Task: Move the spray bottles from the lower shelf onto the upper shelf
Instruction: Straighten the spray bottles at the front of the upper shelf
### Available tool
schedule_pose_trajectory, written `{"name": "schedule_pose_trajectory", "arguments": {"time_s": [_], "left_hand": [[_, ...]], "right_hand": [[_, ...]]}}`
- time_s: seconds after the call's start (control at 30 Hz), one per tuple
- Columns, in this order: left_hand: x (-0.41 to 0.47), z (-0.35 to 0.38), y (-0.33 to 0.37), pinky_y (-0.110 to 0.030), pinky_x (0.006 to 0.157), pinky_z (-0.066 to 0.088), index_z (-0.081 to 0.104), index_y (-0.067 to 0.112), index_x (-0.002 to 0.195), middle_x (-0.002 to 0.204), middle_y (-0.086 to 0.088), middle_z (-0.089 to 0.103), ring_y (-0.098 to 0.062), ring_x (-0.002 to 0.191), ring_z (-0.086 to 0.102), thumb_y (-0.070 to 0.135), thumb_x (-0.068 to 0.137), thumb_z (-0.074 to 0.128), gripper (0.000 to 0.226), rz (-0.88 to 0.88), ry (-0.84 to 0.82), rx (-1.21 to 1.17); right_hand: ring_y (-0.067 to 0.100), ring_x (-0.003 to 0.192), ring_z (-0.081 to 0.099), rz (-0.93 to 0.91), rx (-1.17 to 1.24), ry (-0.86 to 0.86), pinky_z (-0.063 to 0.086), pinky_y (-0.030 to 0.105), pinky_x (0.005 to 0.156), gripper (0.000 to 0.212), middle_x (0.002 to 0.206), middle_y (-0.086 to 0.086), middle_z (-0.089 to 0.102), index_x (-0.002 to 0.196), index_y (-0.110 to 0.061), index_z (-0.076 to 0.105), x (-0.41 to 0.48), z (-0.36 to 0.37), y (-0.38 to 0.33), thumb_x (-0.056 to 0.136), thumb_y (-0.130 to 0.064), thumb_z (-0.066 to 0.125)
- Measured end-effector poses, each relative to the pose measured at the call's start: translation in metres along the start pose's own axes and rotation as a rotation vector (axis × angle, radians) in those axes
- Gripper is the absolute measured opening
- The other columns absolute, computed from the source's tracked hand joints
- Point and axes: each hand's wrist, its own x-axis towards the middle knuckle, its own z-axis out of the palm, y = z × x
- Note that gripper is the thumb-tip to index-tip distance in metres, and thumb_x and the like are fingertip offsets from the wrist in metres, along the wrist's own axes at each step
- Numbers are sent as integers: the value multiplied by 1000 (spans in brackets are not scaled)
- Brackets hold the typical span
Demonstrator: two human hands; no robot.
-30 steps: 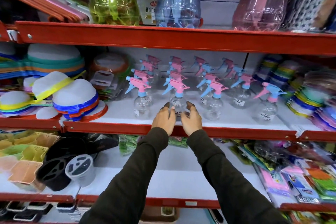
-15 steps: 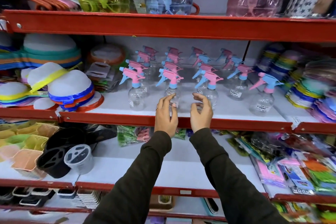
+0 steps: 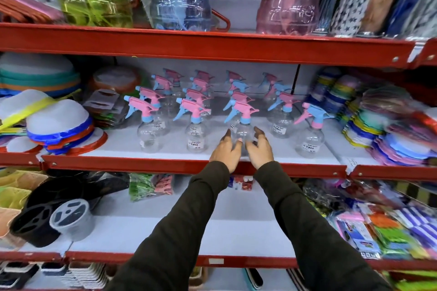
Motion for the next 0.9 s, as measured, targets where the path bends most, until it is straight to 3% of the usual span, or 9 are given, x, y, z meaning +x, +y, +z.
{"name": "schedule_pose_trajectory", "arguments": {"time_s": [0.3,0.57,0.7,0.8,0.9], "left_hand": [[2,8,-4,-39,112,39,44,12,145,148,-15,50,-30,130,51,37,103,41,49,-25,41,18],[2,14,-3,-35,111,37,41,11,146,149,-16,47,-29,134,47,34,103,42,49,-13,76,38],[-4,26,-5,-40,122,24,23,14,155,160,-12,30,-28,148,26,32,102,45,61,41,223,81],[-9,38,-7,-43,119,28,34,14,150,153,-11,39,-28,145,30,27,99,49,55,132,374,106],[-16,54,-2,-33,111,34,45,18,143,143,-7,47,-20,132,39,24,97,47,47,237,466,66]], "right_hand": [[29,119,60,-40,2,-8,49,40,107,52,138,14,54,143,-16,44,-11,-10,8,93,-12,57],[30,121,58,-47,-30,4,47,41,108,48,138,14,49,139,-17,45,-13,-17,5,93,-15,59],[25,111,56,-115,13,66,46,39,107,43,137,10,45,133,-17,48,-20,-25,6,92,-7,58],[23,104,56,-179,22,115,48,39,102,40,131,8,48,128,-15,53,-23,-35,12,90,-1,55],[22,97,53,-218,39,165,49,38,97,38,122,3,47,123,-14,55,-26,-53,20,89,2,53]]}}
